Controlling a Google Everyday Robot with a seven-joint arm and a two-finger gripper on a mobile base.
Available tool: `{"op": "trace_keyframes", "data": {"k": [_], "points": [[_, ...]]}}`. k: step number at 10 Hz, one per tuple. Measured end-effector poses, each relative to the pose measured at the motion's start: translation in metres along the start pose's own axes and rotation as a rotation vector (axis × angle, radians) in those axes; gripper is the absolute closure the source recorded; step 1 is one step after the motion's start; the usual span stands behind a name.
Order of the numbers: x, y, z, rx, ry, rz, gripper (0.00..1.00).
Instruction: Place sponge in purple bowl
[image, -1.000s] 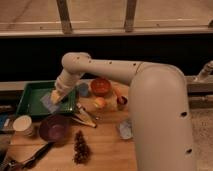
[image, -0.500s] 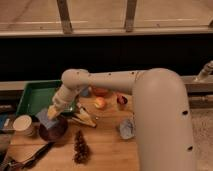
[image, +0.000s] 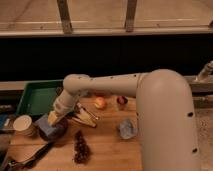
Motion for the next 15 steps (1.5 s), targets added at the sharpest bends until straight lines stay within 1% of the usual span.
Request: {"op": "trace_keyframes", "data": {"k": [1, 3, 4, 6, 8, 15], "points": [[0.0003, -0.0004, -0.0002, 0.000, 0.000, 0.001, 0.85], [0.0001, 0.0000, 0.0001, 0.000, 0.000, 0.000, 0.66], [0.0003, -0.0005, 0.0000, 0.000, 0.000, 0.001, 0.54], [0.0002, -0.0005, -0.0002, 0.001, 0.000, 0.001, 0.35], [0.0005, -0.0010, -0.0004, 0.001, 0.000, 0.001, 0.21], [0.0006, -0.0012, -0.0004, 0.001, 0.000, 0.002, 0.20]]}}
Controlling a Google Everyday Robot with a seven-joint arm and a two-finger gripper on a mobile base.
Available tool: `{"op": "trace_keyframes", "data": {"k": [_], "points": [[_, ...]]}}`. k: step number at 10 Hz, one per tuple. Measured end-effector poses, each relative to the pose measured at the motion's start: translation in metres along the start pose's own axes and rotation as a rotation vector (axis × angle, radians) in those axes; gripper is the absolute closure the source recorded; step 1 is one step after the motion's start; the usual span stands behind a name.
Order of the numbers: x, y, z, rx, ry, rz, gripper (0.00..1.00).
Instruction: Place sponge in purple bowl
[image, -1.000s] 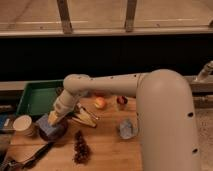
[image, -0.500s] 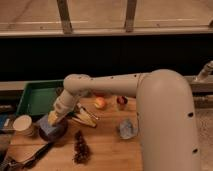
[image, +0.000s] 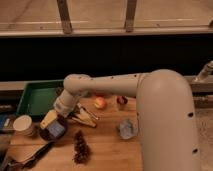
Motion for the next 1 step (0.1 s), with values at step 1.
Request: {"op": "trace_keyframes", "data": {"k": [1], "points": [[0.0000, 0.0000, 0.0000, 0.000, 0.000, 0.000, 0.20]]}}
